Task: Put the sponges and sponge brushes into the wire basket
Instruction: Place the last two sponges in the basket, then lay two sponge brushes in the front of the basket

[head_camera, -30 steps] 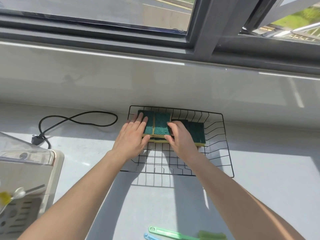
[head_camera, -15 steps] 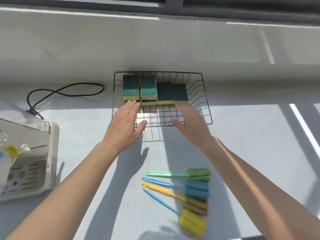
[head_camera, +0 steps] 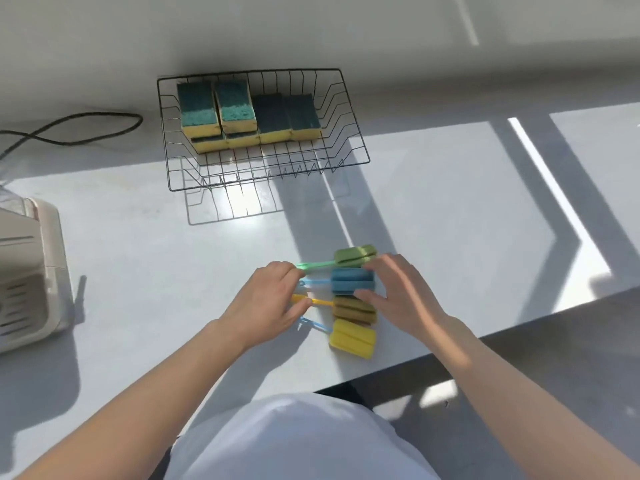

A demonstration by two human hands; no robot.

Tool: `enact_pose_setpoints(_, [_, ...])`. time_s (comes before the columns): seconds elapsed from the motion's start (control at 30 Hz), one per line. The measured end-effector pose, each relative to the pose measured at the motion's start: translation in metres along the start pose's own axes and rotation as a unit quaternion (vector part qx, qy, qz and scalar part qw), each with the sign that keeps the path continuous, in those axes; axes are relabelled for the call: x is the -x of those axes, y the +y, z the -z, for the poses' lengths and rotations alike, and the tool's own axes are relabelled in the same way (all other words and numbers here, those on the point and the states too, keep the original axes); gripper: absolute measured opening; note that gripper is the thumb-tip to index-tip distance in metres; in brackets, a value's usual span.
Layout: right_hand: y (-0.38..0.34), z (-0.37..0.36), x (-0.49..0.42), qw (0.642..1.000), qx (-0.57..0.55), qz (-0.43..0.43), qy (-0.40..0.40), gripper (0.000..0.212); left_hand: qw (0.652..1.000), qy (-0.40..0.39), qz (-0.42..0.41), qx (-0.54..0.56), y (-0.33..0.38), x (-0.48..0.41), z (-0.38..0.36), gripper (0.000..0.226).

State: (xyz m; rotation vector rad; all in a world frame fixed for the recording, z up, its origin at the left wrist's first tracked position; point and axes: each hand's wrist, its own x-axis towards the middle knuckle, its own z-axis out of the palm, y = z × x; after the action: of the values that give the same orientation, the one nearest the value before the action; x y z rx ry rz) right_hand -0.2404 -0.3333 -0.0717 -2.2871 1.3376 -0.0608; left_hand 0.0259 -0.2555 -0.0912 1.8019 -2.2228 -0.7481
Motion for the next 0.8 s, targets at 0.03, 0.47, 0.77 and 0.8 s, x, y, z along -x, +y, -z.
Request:
enact_pose_setpoints(0.03, [0.0,-0.004,0.003,1.0,0.004,0.001,-0.007,0.044,1.0,-0.009,-0.003,-0.001,0.003,0.002,-0.004,0.044])
enact_pose_setpoints(0.47, [-0.006,-0.015,-0.008,0.999,0.041,-0.006,-0.027,0.04,0.989,-0.071,-0.132,0.0,0.045,0.016,-0.04,0.056])
enact_pose_setpoints(0.77, [0.003,0.007,-0.004,0.999,-0.029,-0.025,0.018,0.033,0.988,-0.095,-0.12,-0.033,0.053,0.005,-0.065,0.058])
enact_pose_setpoints(0.8, [0.004,0.01,-0.003,0.999,-0.034,-0.024,0.022,0.032,0.988,-0.095,-0.118,-0.036,0.053,0.003,-0.066,0.056])
